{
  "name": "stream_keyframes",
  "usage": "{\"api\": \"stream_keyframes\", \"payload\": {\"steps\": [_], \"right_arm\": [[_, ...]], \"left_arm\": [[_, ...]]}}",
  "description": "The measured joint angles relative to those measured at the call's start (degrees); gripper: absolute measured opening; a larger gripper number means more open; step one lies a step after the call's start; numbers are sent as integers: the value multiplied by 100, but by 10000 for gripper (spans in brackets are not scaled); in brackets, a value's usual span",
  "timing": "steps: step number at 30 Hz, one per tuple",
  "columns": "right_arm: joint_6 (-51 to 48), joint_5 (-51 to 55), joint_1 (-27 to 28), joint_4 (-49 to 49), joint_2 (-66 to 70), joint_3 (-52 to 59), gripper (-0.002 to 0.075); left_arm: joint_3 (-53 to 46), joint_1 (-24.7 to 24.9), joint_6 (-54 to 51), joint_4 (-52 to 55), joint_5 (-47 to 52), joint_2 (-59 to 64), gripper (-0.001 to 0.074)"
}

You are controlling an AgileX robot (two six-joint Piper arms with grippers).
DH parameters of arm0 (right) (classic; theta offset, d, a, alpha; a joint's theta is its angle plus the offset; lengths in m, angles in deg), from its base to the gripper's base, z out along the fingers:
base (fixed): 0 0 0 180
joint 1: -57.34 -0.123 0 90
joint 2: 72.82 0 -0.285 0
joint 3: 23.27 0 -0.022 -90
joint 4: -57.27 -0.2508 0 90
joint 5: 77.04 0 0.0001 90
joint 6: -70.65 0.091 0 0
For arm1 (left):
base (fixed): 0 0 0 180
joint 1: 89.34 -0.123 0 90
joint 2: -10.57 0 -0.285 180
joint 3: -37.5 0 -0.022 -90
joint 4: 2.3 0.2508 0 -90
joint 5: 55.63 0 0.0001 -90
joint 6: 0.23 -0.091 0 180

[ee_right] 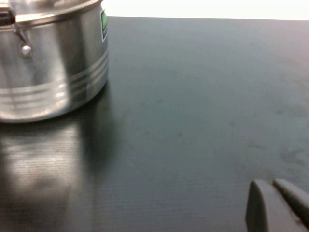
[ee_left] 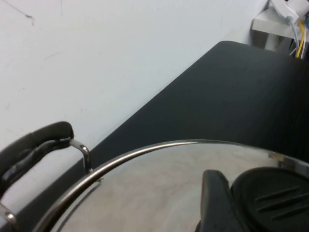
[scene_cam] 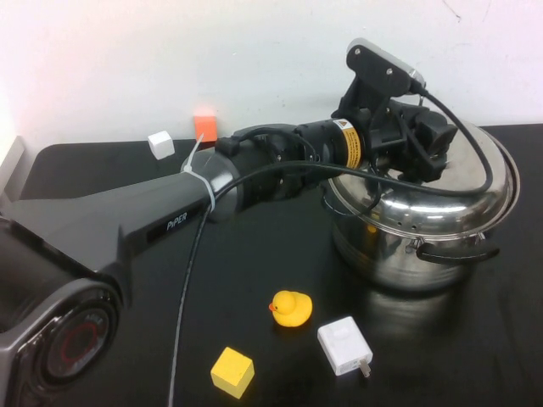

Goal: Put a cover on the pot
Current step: Place the pot lid on the pot

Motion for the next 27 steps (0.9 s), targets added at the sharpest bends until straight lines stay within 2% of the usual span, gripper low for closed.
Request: {"api": "stream_keyframes", "payload": {"steps": [8,19,27], "right_arm": [[0,0,0,0,0,0,-2],[0,0,0,0,0,0,-2],[0,0,0,0,0,0,-2]], "left_arm": [[8,0,-745,-91,-158,33,325],[-2,10,-1114,-942,-623,110,325],[-2,10,-1198,-1089,-657,209,325]]}}
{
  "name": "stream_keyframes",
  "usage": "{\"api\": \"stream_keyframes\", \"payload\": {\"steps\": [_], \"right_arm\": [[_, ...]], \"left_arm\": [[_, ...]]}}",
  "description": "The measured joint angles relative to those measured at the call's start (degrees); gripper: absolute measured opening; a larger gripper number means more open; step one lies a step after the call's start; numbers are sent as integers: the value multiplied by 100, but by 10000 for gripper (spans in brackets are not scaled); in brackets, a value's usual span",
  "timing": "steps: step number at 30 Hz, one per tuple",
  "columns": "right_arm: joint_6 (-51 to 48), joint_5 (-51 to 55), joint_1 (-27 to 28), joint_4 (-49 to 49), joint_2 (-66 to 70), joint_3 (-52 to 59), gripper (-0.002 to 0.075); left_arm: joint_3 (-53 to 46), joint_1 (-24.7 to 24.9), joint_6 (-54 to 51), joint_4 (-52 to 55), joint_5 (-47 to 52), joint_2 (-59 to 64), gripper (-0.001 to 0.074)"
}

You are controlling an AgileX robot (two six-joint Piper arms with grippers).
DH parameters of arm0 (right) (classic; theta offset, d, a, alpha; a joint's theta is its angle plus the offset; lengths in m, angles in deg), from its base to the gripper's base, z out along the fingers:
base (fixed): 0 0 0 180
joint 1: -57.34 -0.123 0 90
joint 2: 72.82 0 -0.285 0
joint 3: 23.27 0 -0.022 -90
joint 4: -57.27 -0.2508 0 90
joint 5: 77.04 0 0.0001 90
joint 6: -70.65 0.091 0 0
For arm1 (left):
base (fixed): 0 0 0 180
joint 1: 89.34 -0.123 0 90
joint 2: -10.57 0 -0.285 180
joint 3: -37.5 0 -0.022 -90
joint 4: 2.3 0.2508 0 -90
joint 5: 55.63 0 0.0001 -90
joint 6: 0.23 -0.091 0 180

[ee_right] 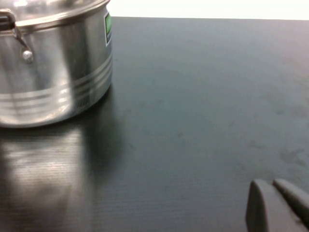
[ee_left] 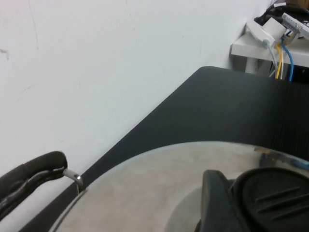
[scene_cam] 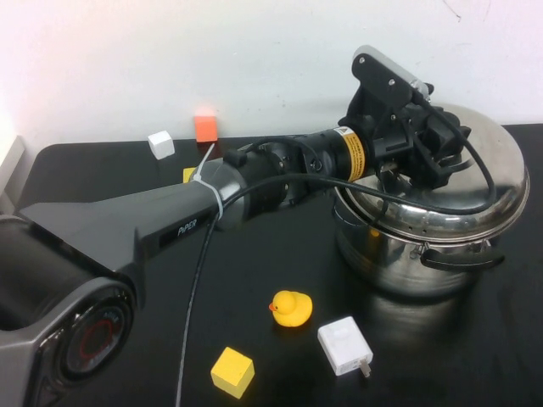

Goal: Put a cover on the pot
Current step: Place the pot lid on the pot

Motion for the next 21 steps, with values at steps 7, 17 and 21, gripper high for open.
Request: {"api": "stream_keyframes", "payload": {"steps": [7,17,21], "right_arm": [[0,0,0,0,0,0,-2],[0,0,0,0,0,0,-2],[0,0,0,0,0,0,-2]], "left_arm": [[0,0,-54,-9,-9,12,325],[0,-11,-202,-254,-50,-6,325],[0,-11,-471,-346,-59,-6,325]]}}
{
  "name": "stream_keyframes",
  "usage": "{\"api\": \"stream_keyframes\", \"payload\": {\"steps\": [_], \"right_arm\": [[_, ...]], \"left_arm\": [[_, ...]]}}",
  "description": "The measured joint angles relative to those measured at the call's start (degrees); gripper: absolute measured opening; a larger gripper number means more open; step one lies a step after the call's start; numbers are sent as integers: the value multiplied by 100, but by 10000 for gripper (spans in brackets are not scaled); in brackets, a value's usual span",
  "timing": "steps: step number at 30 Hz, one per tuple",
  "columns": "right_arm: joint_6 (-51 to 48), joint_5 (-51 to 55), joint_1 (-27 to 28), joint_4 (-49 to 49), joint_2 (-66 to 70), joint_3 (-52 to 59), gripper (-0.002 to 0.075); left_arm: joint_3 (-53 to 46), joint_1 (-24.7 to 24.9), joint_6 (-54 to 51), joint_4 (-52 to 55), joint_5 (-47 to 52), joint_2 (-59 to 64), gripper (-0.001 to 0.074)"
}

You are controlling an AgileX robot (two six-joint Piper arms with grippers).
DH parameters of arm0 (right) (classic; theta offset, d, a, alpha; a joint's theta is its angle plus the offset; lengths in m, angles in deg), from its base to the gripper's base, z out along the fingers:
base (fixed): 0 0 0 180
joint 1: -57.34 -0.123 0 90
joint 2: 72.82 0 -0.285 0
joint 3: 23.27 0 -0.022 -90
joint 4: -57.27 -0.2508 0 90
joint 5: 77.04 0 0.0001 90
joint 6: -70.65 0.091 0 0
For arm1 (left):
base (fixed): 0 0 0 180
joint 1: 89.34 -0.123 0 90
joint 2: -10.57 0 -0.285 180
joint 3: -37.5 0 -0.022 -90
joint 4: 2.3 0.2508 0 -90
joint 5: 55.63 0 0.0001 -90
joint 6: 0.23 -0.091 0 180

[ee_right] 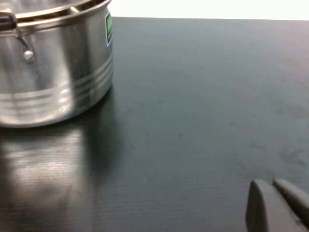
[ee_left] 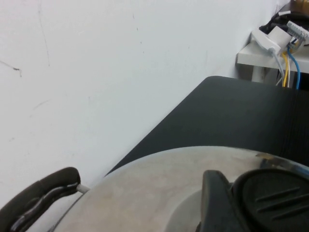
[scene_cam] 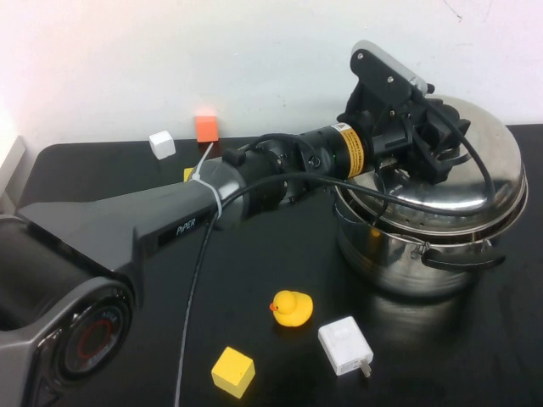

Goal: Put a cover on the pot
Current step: Place the pot lid on the pot

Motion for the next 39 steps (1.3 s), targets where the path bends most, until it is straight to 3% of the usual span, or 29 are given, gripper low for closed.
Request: {"api": "stream_keyframes", "payload": {"steps": [18,39], "right_arm": [[0,0,0,0,0,0,-2],[0,0,0,0,0,0,-2]], "left_arm": [[-655,-119,30,-281,-634,-128,325],[-792,-119,-97,-217,-519,-214,333]]}}
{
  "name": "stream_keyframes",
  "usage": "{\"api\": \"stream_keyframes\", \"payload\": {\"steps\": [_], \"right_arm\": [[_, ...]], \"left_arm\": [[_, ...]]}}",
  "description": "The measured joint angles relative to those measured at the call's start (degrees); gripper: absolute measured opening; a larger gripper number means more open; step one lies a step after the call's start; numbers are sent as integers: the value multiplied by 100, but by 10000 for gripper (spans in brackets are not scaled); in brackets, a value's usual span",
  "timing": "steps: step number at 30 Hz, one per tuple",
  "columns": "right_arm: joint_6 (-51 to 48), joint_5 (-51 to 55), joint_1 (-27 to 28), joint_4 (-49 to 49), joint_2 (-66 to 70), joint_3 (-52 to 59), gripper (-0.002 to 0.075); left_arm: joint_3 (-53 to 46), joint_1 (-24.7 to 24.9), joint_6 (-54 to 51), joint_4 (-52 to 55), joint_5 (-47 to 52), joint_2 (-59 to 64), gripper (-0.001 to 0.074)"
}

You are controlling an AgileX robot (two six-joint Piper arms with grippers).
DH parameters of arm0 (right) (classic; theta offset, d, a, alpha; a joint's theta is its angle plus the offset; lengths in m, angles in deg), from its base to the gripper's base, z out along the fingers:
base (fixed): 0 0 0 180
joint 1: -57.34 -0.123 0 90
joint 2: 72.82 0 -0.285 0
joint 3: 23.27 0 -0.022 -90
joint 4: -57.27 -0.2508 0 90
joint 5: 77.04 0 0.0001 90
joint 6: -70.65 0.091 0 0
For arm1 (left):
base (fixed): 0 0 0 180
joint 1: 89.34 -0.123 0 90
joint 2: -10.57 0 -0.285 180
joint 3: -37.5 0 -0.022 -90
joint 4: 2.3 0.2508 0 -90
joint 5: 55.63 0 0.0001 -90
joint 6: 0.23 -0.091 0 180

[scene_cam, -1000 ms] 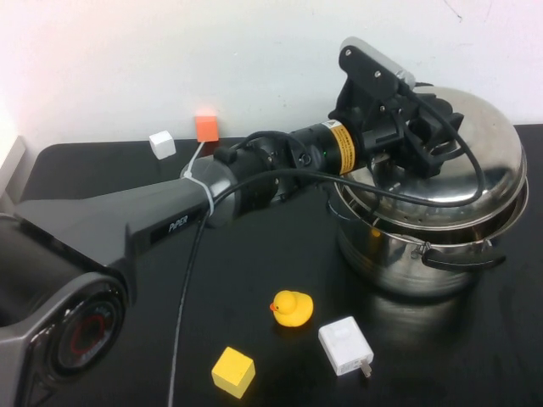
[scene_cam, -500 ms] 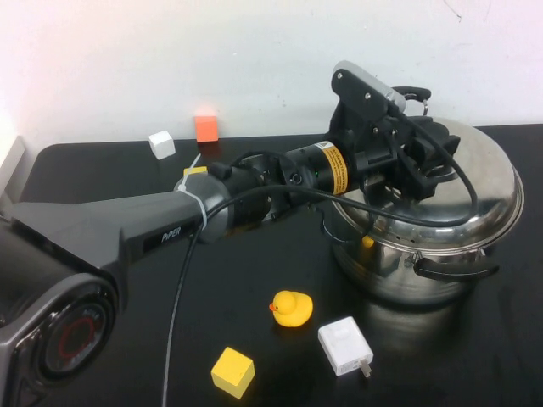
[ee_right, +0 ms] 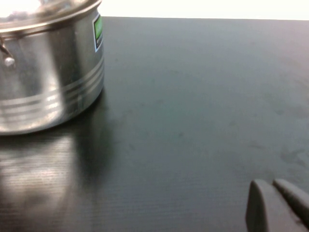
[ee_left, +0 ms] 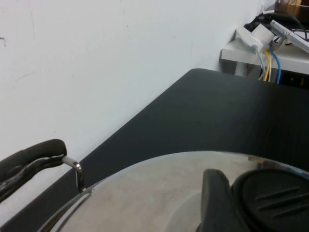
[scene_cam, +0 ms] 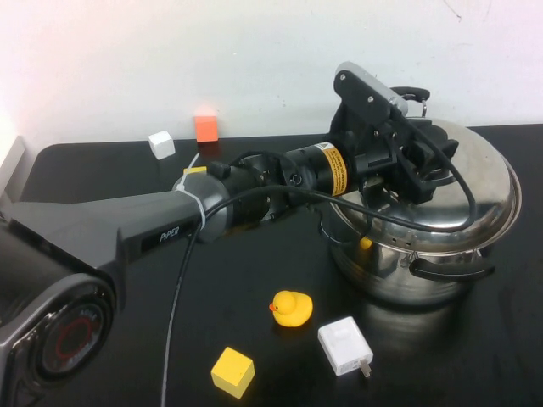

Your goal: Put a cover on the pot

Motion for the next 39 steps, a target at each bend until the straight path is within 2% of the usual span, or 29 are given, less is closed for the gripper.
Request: {"api": "stream_keyframes", "payload": {"steps": [4,6,18,21,24,28,32,36,39], "right_arm": [[0,0,0,0,0,0,-2],[0,0,0,0,0,0,-2],[0,0,0,0,0,0,-2],[0,0,0,0,0,0,-2],[0,0,0,0,0,0,-2],[0,0,0,0,0,0,-2],[0,0,0,0,0,0,-2],[0,0,0,0,0,0,-2],[0,0,0,0,0,0,-2]], "left_arm": [[0,0,98,60,11,-4,497],[0,0,106,88,118,-59,538],[-3,0,-195,245,1108,-1229,521],[-3,0,-205,488,1411,-1650,480],[-3,0,-205,935,1981,-2141,400],[-3,0,-205,1504,3071,-2740,233],[-3,0,-205,1532,4384,-3343,61],[-14,0,-205,1080,5639,-4007,13],[-228,0,-207,737,6088,-4542,4]]}}
